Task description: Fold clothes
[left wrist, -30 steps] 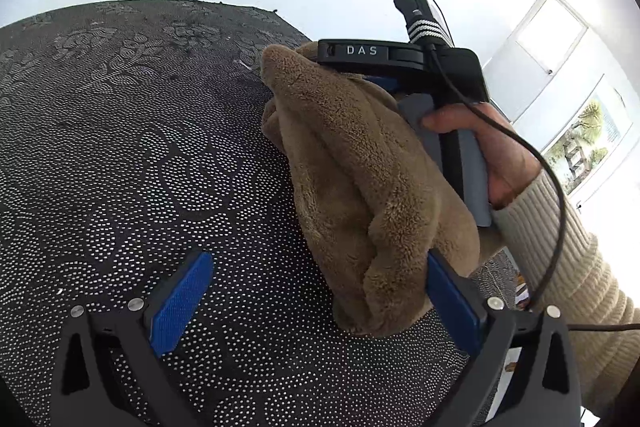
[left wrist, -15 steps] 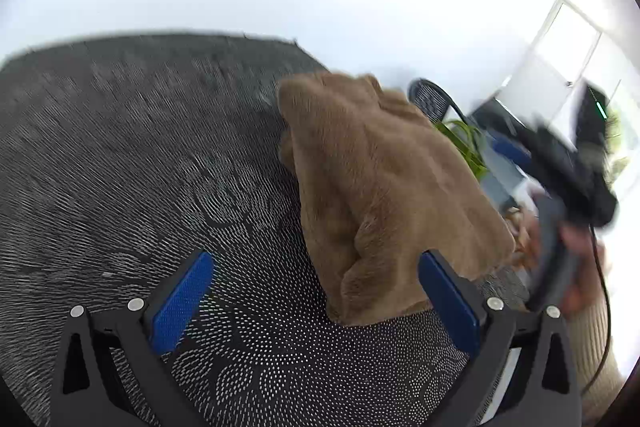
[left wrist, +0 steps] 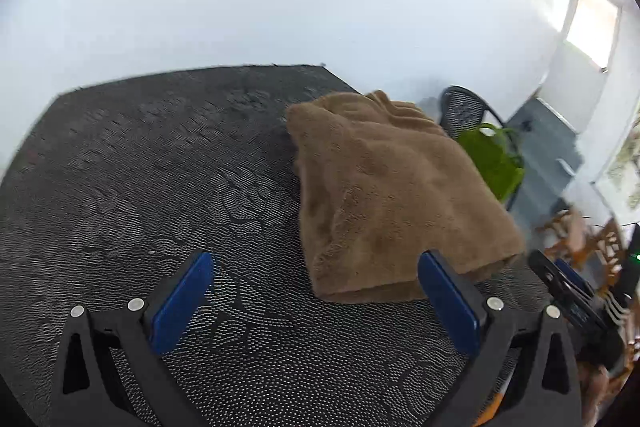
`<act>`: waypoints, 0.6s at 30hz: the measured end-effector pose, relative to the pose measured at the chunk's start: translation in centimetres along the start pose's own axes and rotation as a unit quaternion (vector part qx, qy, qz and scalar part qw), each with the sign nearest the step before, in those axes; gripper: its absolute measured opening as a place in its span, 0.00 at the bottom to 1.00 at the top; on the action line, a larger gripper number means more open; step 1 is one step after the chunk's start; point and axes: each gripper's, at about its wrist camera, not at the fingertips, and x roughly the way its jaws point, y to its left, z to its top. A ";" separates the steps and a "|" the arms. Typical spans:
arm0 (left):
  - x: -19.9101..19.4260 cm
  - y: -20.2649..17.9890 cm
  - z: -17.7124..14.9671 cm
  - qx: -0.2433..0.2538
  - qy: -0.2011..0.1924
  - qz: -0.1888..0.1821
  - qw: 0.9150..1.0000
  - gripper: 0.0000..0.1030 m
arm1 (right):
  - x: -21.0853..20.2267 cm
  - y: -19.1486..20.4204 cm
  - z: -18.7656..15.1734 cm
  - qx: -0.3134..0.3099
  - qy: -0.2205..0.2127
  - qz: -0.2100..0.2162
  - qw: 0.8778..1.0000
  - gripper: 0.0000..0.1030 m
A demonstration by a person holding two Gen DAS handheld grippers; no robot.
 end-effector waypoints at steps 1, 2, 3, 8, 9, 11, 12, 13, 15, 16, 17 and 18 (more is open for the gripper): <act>0.0 -0.2 0.0 -0.005 0.003 -0.009 1.000 1.00 | 0.0 0.0 -0.2 -0.006 0.002 -0.002 1.000 1.00; 0.1 -0.3 0.0 -0.010 0.008 -0.021 1.000 1.00 | -0.1 0.1 -0.4 -0.015 0.002 -0.007 1.000 1.00; 0.2 -0.6 0.0 -0.014 0.013 -0.032 0.999 1.00 | -0.3 0.1 -0.5 -0.023 0.003 -0.012 1.000 1.00; 1.2 -2.1 0.0 -0.010 0.040 -0.030 0.999 1.00 | -0.8 0.3 -1.5 -0.032 0.004 0.000 0.999 1.00; 1.4 -2.3 0.0 -0.012 0.041 -0.035 0.998 1.00 | -0.9 0.2 -1.7 -0.033 0.004 0.005 0.999 1.00; 1.5 -2.4 0.1 -0.016 0.041 -0.058 0.997 1.00 | -1.1 0.4 -2.1 -0.040 0.000 0.007 0.999 1.00; 1.5 -2.5 0.1 -0.016 0.038 -0.064 0.997 1.00 | -1.0 0.4 -2.2 -0.042 0.000 0.006 0.999 1.00; 1.5 -2.7 0.4 -0.013 0.033 -0.062 0.997 1.00 | -0.9 0.5 -2.3 -0.045 0.000 0.006 0.999 1.00; 1.1 -3.6 0.5 0.010 0.020 -0.030 0.999 1.00 | -0.5 0.7 -2.4 -0.049 0.002 0.007 0.999 1.00; 0.8 -4.2 0.4 0.021 0.016 -0.013 1.000 1.00 | -0.4 0.7 -2.4 -0.048 0.004 0.008 0.999 1.00; 0.6 -4.7 0.4 0.029 0.013 -0.005 0.999 1.00 | -0.3 0.8 -2.4 -0.043 0.003 0.005 0.999 1.00; 0.6 -5.0 0.4 0.032 0.012 -0.009 0.999 1.00 | -0.2 0.8 -2.4 -0.043 0.004 0.003 0.999 1.00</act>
